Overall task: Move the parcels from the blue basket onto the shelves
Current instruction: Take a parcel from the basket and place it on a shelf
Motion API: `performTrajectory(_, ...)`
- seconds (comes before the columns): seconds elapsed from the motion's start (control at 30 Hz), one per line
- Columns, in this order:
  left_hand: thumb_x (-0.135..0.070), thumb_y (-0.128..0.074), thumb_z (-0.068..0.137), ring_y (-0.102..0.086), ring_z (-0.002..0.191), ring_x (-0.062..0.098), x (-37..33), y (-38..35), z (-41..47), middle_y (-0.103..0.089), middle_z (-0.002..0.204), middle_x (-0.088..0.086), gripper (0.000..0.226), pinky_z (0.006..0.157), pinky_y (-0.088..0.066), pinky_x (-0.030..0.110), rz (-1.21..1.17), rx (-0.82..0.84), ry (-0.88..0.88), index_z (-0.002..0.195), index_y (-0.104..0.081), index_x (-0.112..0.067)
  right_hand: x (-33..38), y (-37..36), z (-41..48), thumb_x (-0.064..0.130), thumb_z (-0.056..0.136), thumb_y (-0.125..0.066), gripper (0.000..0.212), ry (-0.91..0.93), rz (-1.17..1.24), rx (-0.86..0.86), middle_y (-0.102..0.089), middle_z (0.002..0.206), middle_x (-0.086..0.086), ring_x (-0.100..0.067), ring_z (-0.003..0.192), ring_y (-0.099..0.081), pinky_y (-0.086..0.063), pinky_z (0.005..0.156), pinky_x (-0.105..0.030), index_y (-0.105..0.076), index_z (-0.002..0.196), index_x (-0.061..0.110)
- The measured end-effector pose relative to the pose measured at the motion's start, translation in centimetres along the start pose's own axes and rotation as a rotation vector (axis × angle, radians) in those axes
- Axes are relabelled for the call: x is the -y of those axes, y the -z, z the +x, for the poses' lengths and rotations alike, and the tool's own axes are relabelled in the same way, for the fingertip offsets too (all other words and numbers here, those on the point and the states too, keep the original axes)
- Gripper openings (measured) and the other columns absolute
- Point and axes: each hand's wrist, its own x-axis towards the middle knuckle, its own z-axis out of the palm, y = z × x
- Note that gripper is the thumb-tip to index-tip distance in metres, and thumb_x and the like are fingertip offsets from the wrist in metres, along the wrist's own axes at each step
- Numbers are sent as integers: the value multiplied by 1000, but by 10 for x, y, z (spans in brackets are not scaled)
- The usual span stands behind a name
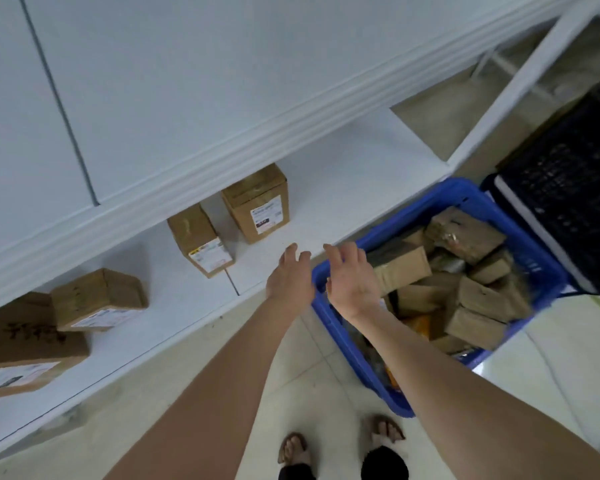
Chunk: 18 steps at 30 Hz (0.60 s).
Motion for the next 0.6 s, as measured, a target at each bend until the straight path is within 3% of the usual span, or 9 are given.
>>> performTrajectory(0.2,-19,-54,93,-34,136,26,-93,-49,17,-14,155,8,52,95,-44,37,-27,69,-63,141,-36,-15,-93,23,-8,21,90,-57,57,-102,3,48,-36,132,-7,-23,120,-40,-46,90,-32,-32,142,21)
performTrajectory(0.37,-11,-53,90,-49,124,28,-166,-91,50,-25,151,11,49,94,-48,41,-71,110,26,137,-39,-12,-186,31,8,19,92,-54,56,-125,54,173,-32,139,-6,-24,127,-34,-43,95,-33,-31,142,24)
performTrajectory(0.6,-22,-50,95,-45,125,31,-291,-156,86,-40,139,15,48,102,-40,39,-258,278,238,139,-39,-8,-342,24,13,29,94,-53,52,-281,156,355,-31,141,-11,-29,127,-37,-43,100,-40,-33,142,20)
